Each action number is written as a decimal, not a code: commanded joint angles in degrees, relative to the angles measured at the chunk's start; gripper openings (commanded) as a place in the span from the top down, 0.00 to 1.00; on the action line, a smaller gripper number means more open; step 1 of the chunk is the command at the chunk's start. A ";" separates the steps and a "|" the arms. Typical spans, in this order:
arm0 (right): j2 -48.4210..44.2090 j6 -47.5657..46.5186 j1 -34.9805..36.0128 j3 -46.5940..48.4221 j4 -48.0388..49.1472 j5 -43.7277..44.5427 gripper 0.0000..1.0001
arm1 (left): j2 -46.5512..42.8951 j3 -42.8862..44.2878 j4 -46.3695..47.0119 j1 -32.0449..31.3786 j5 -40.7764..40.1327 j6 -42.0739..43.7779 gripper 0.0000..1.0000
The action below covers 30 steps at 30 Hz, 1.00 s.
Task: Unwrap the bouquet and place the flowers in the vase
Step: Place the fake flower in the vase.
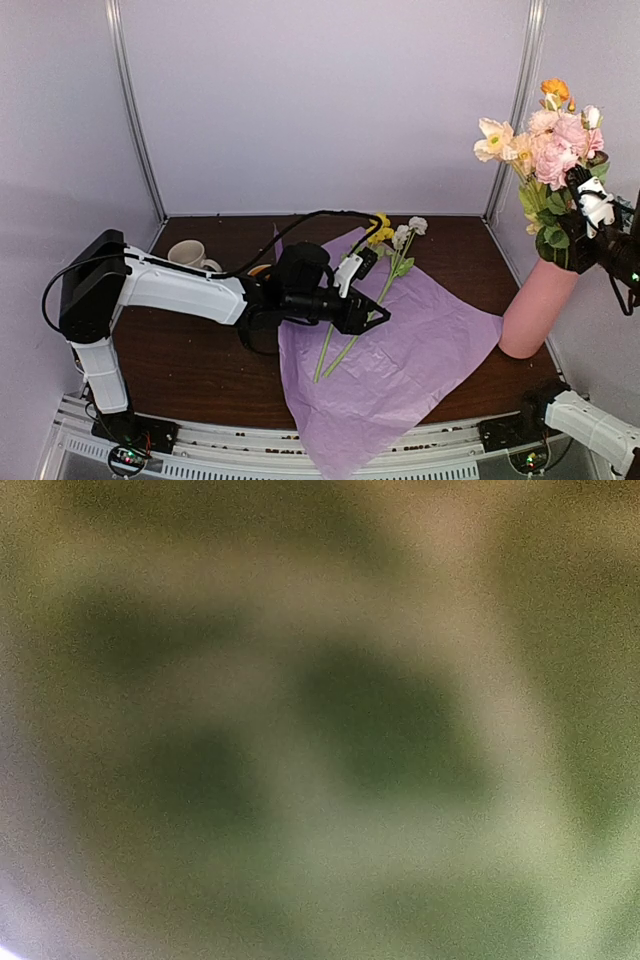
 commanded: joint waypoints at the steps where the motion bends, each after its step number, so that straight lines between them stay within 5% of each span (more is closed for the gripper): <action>1: -1.96 -0.41 -0.92 -4.33 0.10 3.20 1.00 | -0.78 -1.43 3.59 0.52 0.58 -0.34 0.48; 30: -8.90 -2.95 -1.39 -19.01 -2.19 9.81 1.00 | -0.60 -0.95 4.04 0.52 1.58 -0.72 0.48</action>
